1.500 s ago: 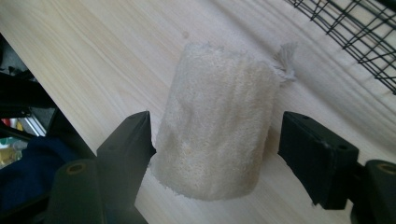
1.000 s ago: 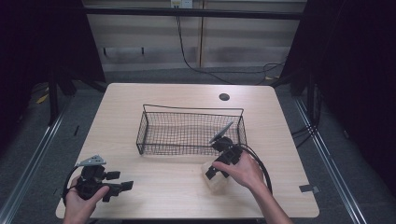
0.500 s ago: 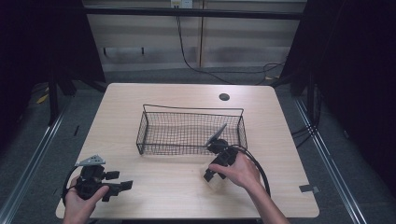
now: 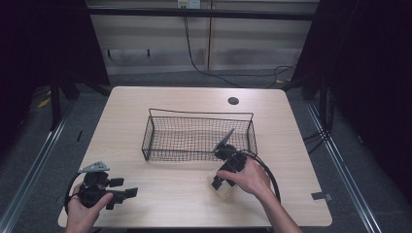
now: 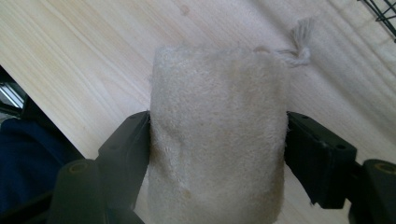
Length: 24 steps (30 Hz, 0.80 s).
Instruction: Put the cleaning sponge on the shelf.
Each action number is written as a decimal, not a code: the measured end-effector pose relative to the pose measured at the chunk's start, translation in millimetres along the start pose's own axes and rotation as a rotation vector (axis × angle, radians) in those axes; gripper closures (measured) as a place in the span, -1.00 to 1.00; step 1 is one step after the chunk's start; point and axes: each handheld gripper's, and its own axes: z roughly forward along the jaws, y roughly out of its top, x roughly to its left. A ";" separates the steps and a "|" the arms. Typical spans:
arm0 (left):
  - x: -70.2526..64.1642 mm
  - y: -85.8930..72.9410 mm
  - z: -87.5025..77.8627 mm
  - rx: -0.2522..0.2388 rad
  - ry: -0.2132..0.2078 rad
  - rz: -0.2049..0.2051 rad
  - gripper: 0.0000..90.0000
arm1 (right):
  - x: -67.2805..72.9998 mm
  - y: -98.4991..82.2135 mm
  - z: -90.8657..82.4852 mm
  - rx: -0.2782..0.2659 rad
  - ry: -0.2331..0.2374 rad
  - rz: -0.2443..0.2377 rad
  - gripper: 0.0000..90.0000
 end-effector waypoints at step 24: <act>-0.8 -0.1 0.7 -0.003 -0.003 -0.003 -0.51 | 5.7 -0.7 -19.3 0.038 -0.018 0.008 -0.41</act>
